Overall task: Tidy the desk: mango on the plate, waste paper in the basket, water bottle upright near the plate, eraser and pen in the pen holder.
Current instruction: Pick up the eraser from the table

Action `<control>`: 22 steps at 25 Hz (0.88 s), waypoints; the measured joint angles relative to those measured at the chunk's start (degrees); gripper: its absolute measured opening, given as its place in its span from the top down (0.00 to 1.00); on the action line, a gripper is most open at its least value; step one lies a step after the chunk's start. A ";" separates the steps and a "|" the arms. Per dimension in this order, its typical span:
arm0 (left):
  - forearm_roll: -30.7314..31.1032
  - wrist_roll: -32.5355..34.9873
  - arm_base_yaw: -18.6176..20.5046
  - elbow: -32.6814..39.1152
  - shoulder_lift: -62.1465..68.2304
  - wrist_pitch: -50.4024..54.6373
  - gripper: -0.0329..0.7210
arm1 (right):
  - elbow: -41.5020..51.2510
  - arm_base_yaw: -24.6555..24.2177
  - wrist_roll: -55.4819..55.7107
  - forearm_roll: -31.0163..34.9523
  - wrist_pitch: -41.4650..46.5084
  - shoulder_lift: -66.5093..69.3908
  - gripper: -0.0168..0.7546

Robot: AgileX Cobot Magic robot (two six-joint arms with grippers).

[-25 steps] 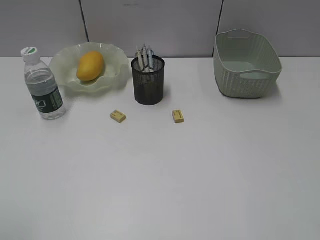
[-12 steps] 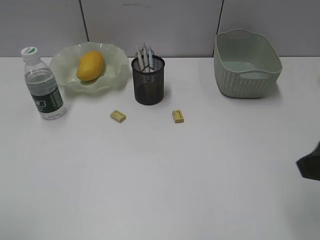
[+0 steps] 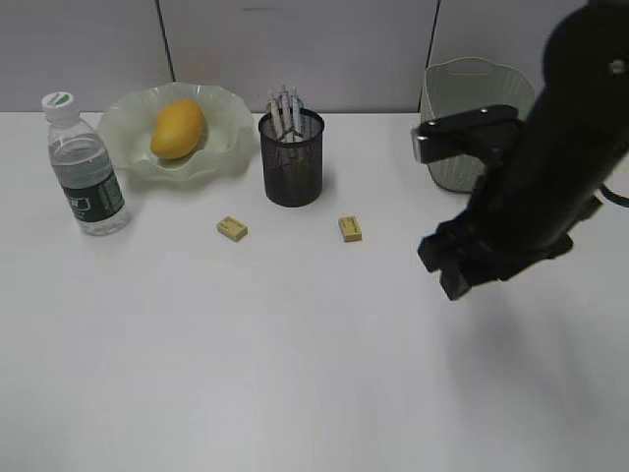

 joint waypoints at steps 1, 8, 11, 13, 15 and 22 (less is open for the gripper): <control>0.00 0.00 0.00 0.00 0.00 0.00 0.34 | -2.51 0.00 -0.06 0.00 0.00 2.18 0.37; 0.00 0.00 0.00 0.00 0.00 0.02 0.34 | -21.50 0.00 -0.98 0.00 3.09 15.21 0.39; 0.00 0.00 0.00 0.00 0.00 0.02 0.34 | -29.99 -0.34 -1.55 0.00 6.07 21.18 0.41; 0.00 0.00 0.00 0.00 0.00 0.02 0.34 | -34.23 -0.54 -1.55 0.06 6.83 24.42 0.41; 0.00 0.00 0.00 0.00 0.00 0.02 0.34 | -37.76 -0.89 -1.55 0.49 6.77 27.39 0.41; 0.00 0.00 0.00 0.00 0.00 0.02 0.34 | -42.30 -2.47 -1.55 1.92 4.96 34.99 0.38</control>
